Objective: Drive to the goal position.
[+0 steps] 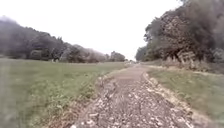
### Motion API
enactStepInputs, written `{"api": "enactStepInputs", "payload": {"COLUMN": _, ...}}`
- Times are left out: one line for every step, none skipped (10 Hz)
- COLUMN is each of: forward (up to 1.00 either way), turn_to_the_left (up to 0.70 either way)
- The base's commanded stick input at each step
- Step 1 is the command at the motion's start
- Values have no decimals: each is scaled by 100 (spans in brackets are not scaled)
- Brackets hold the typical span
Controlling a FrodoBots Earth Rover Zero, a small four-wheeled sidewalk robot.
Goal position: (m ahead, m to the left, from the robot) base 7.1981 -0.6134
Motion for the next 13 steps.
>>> {"api": "enactStepInputs", "payload": {"forward": 53, "turn_to_the_left": -34}}
{"api": "enactStepInputs", "payload": {"forward": 53, "turn_to_the_left": -53}}
{"api": "enactStepInputs", "payload": {"forward": 53, "turn_to_the_left": -53}}
{"api": "enactStepInputs", "payload": {"forward": 53, "turn_to_the_left": -53}}
{"api": "enactStepInputs", "payload": {"forward": 52, "turn_to_the_left": -52}}
{"api": "enactStepInputs", "payload": {"forward": 52, "turn_to_the_left": -52}}
{"api": "enactStepInputs", "payload": {"forward": 52, "turn_to_the_left": -52}}
{"api": "enactStepInputs", "payload": {"forward": 49, "turn_to_the_left": 0}}
{"api": "enactStepInputs", "payload": {"forward": 47, "turn_to_the_left": 0}}
{"api": "enactStepInputs", "payload": {"forward": 46, "turn_to_the_left": 0}}
{"api": "enactStepInputs", "payload": {"forward": 46, "turn_to_the_left": 0}}
{"api": "enactStepInputs", "payload": {"forward": 46, "turn_to_the_left": 0}}
{"api": "enactStepInputs", "payload": {"forward": 46, "turn_to_the_left": 0}}
